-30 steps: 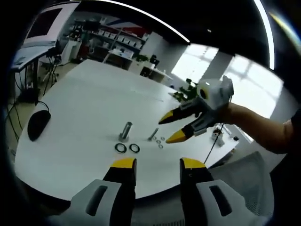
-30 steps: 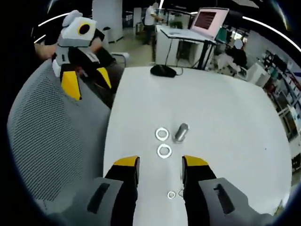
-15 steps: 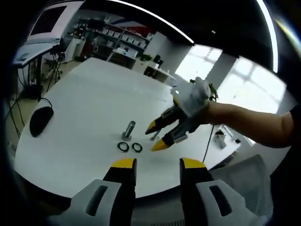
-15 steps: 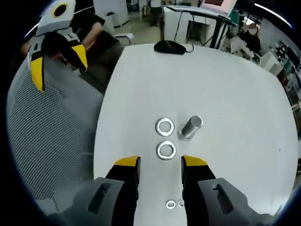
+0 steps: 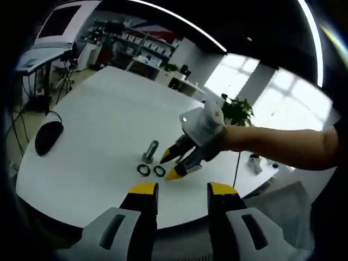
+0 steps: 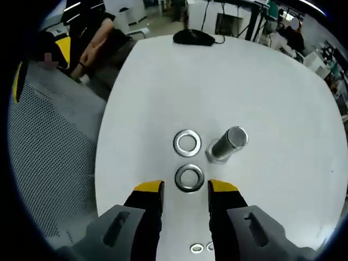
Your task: Place the washer onto the threaded stud by aligning its center hole with the stud, sliding it down to the base, and recovering from edge contact or off-axis alignment until the washer reaches the visible bottom stop.
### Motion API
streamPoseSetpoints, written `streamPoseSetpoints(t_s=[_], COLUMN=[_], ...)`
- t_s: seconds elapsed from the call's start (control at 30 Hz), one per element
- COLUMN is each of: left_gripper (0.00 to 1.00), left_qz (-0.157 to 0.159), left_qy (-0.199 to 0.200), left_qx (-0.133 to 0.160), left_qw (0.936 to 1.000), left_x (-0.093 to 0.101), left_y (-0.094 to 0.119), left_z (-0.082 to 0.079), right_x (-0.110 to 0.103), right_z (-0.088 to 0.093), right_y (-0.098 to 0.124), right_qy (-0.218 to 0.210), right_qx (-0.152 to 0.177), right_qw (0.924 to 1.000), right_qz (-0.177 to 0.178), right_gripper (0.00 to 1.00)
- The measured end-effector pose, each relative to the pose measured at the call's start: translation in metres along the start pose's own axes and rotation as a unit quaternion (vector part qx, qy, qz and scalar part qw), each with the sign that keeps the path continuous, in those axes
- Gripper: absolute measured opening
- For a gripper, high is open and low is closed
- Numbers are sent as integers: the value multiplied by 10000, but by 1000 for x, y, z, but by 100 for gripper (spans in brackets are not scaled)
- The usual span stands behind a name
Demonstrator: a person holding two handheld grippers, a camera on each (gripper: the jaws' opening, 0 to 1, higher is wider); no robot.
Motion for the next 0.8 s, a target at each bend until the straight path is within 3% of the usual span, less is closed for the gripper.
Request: streamPoseSetpoints(t_s=[0.2,0.8], left_gripper=[34,35], left_qz=[-8,-73], left_qy=[32,67], left_qx=[12,74], left_qw=[10000,9999], left_x=[0,-2], left_y=[0,0], left_z=[0,-1], right_x=[1,2], right_z=[-1,-2], right_y=[-4,-5], right_qy=[307,-103], right_qx=[-56,44], right_qw=[9995,9997], right_qz=[110,214], right_gripper=[32,23])
Point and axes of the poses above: the point that each gripper's makers call its tool centre point, and the gripper's own axes: y roughly backward along the fingers, x roughly to its right, z roughly out of its underside, the point moved 8 cm from there along y, roughly backward along the fingers, and after that the axes turned 12 degrees about -y, right-handed, at the moved point
